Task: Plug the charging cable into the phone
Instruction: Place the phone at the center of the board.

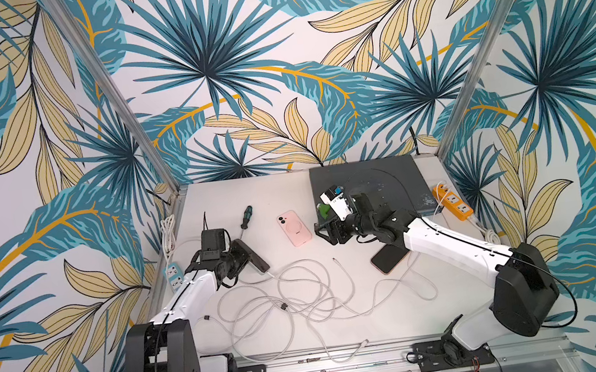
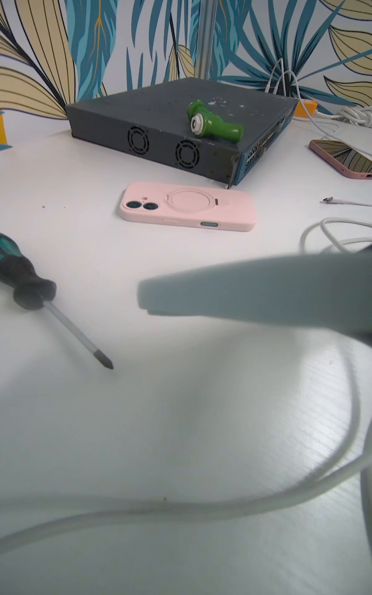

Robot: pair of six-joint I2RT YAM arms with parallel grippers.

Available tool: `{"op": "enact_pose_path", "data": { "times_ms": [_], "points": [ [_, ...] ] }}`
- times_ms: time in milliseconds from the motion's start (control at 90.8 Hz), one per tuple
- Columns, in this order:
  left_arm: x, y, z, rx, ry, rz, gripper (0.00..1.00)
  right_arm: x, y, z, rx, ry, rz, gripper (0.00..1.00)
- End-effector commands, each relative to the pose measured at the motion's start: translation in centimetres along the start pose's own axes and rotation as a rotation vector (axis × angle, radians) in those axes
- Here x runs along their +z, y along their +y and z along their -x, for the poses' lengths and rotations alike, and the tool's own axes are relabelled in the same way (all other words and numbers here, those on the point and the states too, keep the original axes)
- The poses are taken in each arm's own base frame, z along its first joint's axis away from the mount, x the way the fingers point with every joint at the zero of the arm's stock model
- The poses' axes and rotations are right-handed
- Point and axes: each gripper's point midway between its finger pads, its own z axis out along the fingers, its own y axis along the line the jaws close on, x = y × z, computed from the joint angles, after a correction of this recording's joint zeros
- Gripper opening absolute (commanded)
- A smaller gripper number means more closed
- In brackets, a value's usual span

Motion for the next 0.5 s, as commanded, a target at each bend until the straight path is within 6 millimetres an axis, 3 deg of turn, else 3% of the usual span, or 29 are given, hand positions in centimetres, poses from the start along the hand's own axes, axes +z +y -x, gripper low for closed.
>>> {"op": "enact_pose_path", "data": {
  "times_ms": [0,132,176,220,264,485],
  "points": [
    [0.6,-0.1,0.4,-0.018,-0.002,-0.011,0.22,0.7,-0.4,-1.0,0.022,0.013,-0.003,0.7],
    [1.4,-0.5,0.6,-0.021,0.022,-0.018,0.29,0.7,-0.5,-1.2,0.022,0.016,-0.01,0.69],
    [1.4,-0.7,0.7,-0.018,0.024,-0.02,0.41,0.6,-0.6,-1.1,0.022,0.013,-0.011,0.69],
    [1.2,-0.7,0.8,-0.015,0.021,-0.009,0.61,0.6,-0.6,-1.1,0.022,0.012,-0.011,0.69],
    [0.9,-0.4,1.0,-0.011,0.013,0.008,0.75,0.7,-0.6,-1.1,0.024,0.016,-0.012,0.69],
    [-2.4,0.6,1.7,0.012,-0.029,0.115,0.97,1.9,-1.3,-2.2,0.058,0.056,-0.015,0.69]
  ]
}}
